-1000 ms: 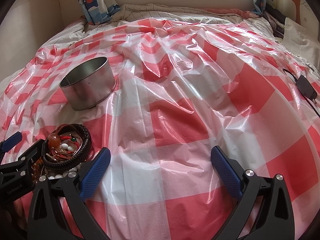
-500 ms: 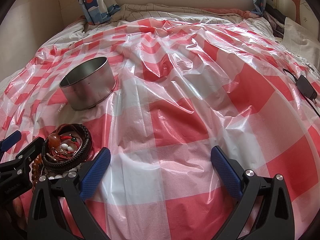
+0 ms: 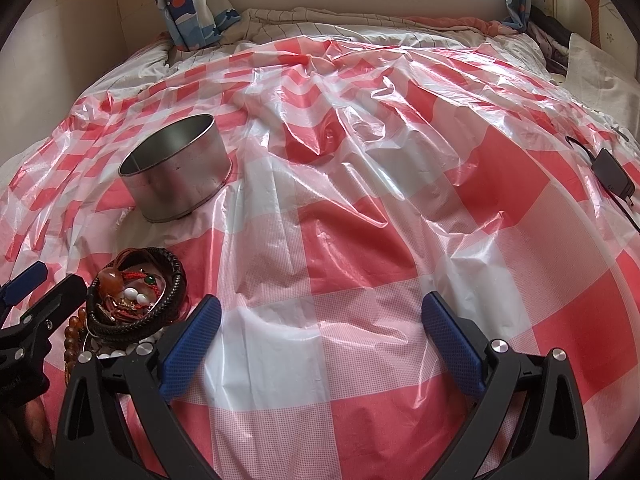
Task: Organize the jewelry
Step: 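Move the open left tool over the black braided bracelet in the jewelry pile, then close the left tool on the black braided bracelet and lift it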
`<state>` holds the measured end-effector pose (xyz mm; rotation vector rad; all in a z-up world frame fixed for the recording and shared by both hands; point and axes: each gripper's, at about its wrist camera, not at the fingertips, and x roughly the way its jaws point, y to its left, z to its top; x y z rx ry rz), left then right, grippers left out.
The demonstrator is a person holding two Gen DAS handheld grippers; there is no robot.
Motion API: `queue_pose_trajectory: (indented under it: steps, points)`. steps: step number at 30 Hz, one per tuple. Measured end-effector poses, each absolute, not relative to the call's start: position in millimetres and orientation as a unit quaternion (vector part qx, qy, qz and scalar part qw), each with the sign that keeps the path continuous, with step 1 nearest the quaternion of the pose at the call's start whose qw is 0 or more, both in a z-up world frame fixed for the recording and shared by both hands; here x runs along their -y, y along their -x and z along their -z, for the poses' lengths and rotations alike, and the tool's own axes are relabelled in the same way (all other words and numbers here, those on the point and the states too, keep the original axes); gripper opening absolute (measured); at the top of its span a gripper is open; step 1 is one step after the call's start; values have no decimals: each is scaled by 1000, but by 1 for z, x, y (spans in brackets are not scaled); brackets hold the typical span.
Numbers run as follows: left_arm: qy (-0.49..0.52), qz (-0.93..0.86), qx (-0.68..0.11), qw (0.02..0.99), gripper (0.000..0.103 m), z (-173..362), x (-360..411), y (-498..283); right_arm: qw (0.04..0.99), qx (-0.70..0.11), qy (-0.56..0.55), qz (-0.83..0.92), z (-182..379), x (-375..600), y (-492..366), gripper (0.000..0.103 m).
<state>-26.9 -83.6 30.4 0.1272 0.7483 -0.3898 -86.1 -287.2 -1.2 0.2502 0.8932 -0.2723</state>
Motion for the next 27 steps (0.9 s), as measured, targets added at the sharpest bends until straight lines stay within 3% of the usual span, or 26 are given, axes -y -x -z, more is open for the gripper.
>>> queue_pose_trajectory:
  steps: [6,10,13,14,16,17,27]
  points:
    - [-87,222,-334,912,94,-45,98,25,886,-428,-124,130,1,288,87,96]
    - [-89,255,-359,893,83,-43,111,9,886,-428,-124,130,1,289,87,96]
    - [-65,288,-426,856,43,-26,119,-11,886,-428,-126,130,1,289,87,96]
    - [-64,299,-442,844,22,-20,122,-13,886,-428,-127,130,0,290,87,96]
    - [-63,302,-449,838,18,-19,120,-12,885,-428,-129,130,0,291,85,96]
    - [-60,303,-450,838,9,-21,115,-10,885,-428,-130,129,0,291,85,96]
    - [5,264,-473,841,6,-33,44,-15,885,-428,-130,129,0,291,85,96]
